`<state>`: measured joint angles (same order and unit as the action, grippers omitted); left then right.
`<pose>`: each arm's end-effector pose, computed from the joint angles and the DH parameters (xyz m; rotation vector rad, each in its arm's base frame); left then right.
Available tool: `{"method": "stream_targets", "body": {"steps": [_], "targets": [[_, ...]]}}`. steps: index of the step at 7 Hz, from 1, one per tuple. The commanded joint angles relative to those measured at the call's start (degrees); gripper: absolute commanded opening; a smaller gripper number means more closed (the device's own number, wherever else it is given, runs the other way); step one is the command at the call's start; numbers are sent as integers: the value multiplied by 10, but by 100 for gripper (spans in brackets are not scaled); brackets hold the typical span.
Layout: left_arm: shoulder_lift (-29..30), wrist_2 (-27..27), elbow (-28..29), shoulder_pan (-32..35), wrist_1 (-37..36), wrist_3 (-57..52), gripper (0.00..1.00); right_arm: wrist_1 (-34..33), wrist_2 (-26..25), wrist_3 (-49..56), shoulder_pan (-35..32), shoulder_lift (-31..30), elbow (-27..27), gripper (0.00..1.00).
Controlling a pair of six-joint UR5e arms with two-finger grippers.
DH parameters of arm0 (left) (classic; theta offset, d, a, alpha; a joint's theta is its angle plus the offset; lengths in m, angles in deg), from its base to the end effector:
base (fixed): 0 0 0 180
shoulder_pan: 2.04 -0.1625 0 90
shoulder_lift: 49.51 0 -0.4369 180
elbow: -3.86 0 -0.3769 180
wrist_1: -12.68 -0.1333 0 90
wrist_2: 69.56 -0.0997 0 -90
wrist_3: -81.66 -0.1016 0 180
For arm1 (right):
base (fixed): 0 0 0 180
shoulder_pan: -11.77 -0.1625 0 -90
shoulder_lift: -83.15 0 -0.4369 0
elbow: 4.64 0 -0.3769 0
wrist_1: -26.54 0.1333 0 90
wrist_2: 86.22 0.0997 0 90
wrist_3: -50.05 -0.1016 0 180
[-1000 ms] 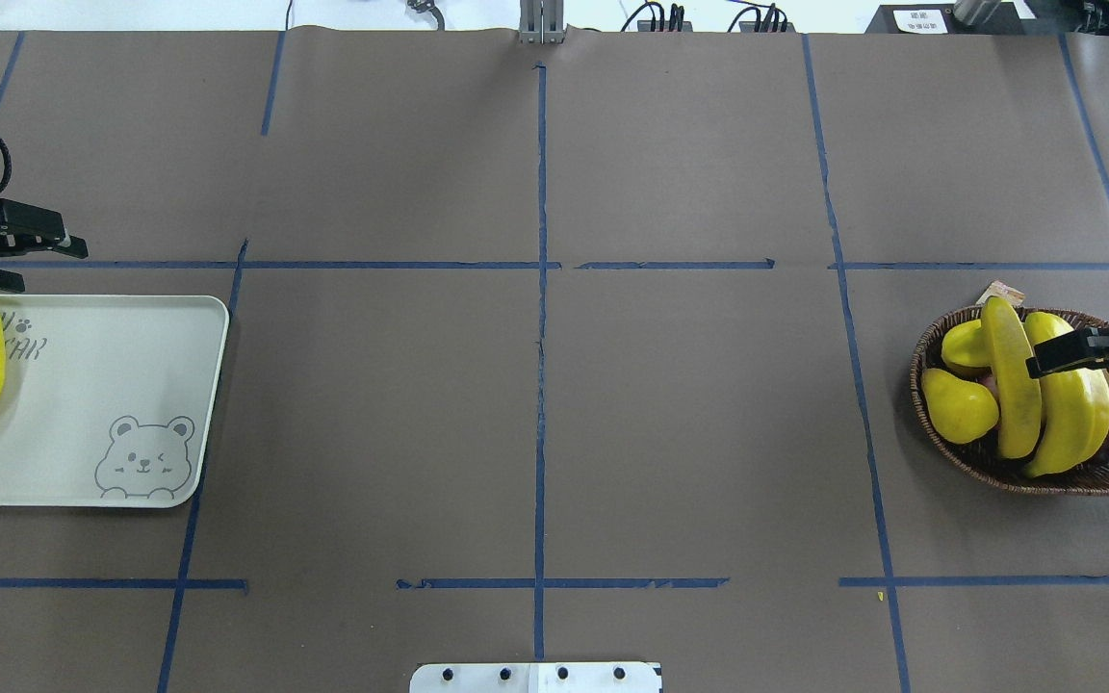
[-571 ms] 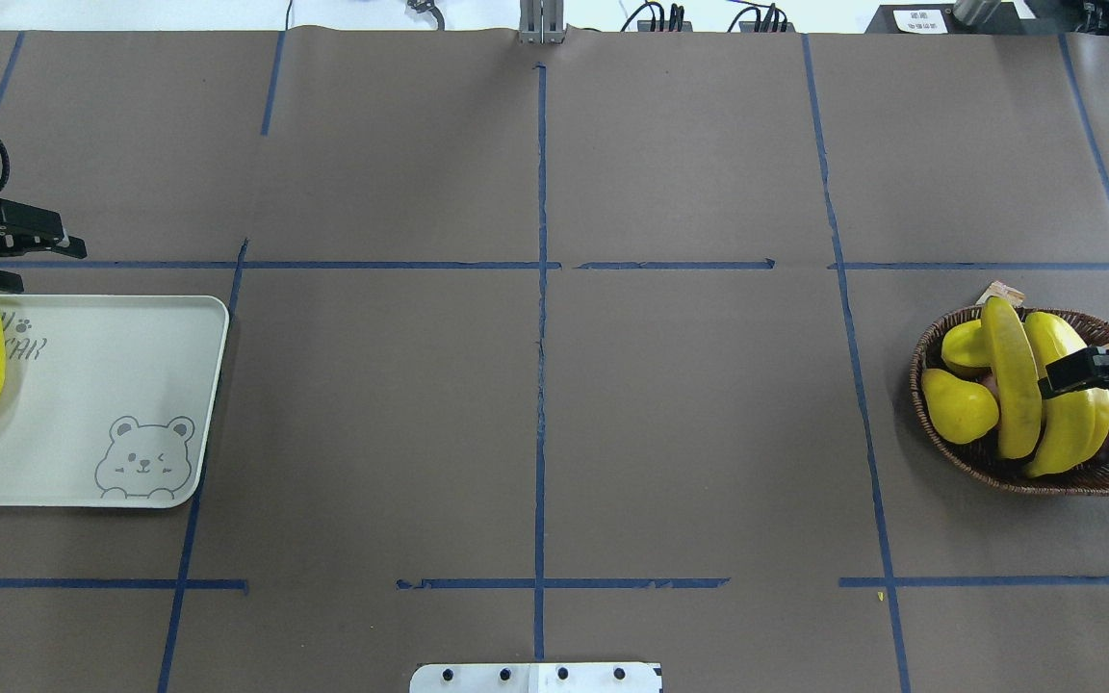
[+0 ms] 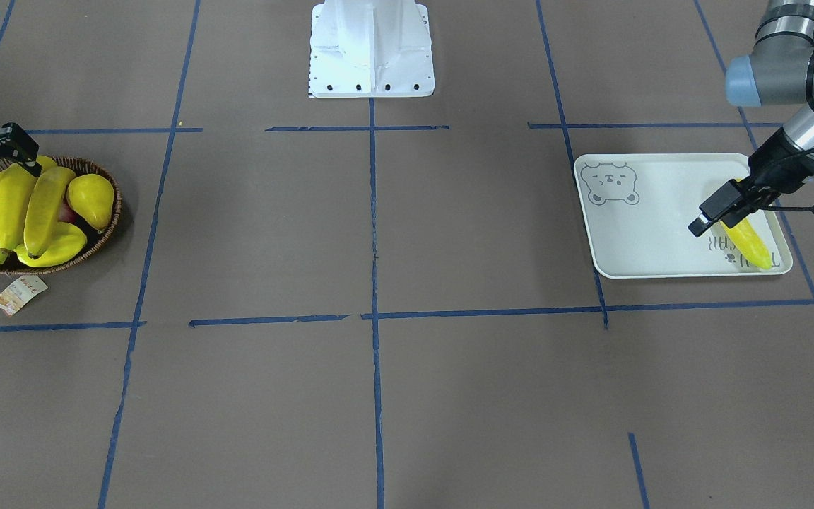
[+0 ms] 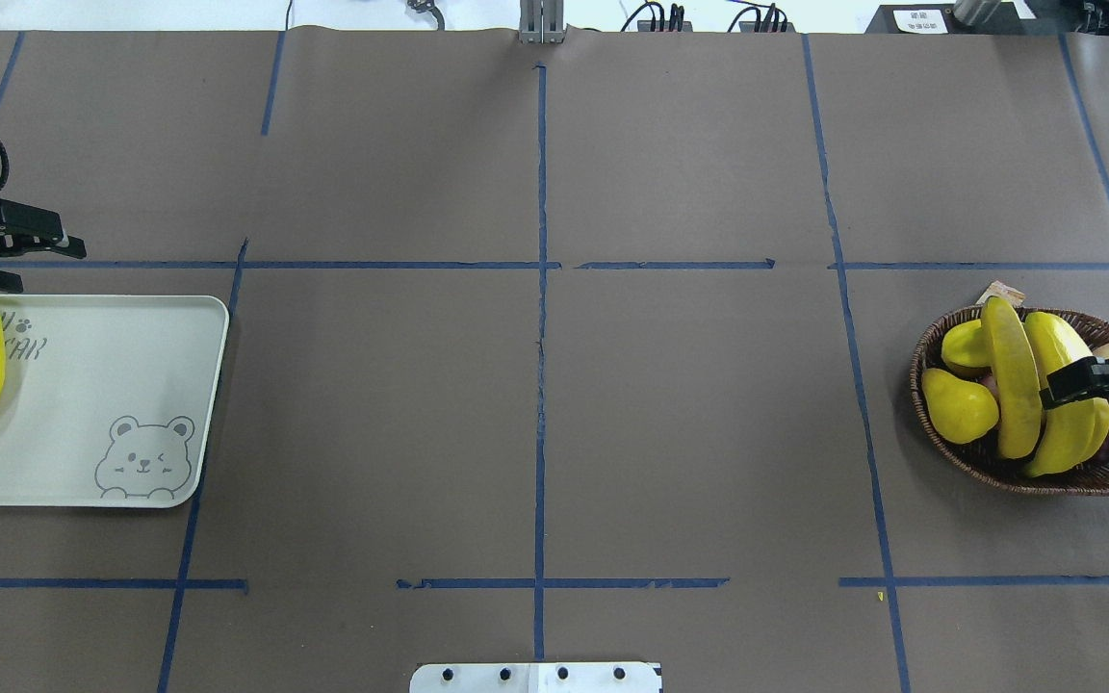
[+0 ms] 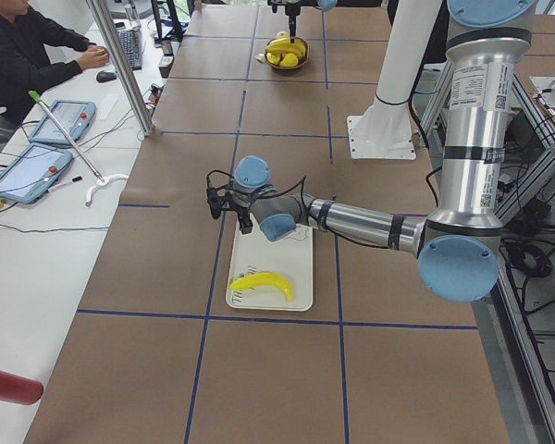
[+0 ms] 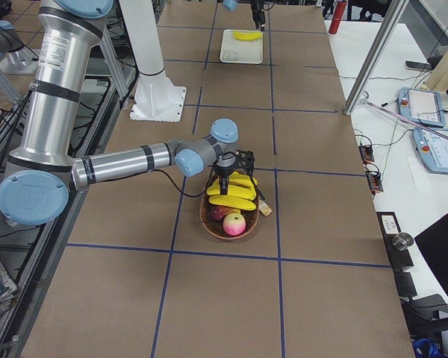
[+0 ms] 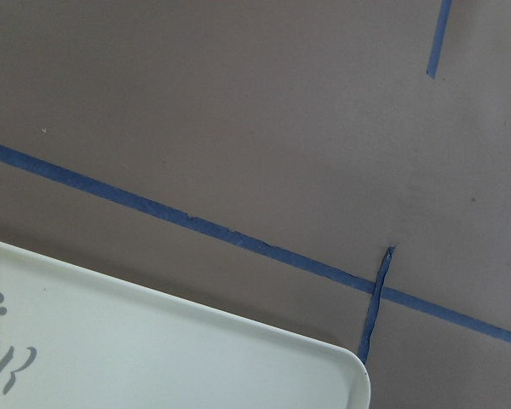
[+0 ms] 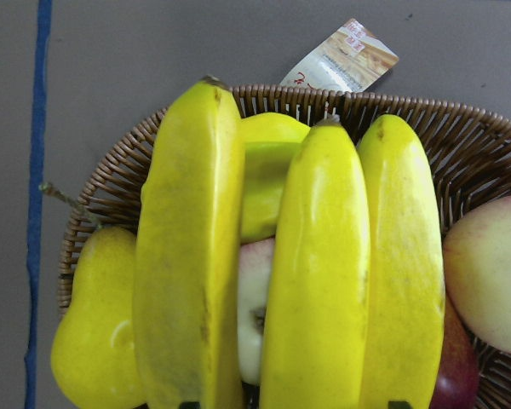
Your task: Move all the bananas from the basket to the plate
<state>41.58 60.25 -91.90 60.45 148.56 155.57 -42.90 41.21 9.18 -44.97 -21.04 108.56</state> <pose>0.1727 -0.4794 0.5223 0.0600 1.0939 -0.4087 -0.1550 -0.3668 0.5480 0.0121 -0.8084 -0.0430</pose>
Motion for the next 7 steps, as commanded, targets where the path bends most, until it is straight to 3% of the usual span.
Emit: {"method": "stream_targets", "body": {"steps": [1,5,7], "targets": [[0,1,-5,0,0,0,99,1,1,0,1,0,-6,69],[-2,1,-7,0,0,0,99,2,1,0,1,0,-8,41],[-2,0,-7,0,0,0,99,4,5,1,0,-1,-4,12]]}}
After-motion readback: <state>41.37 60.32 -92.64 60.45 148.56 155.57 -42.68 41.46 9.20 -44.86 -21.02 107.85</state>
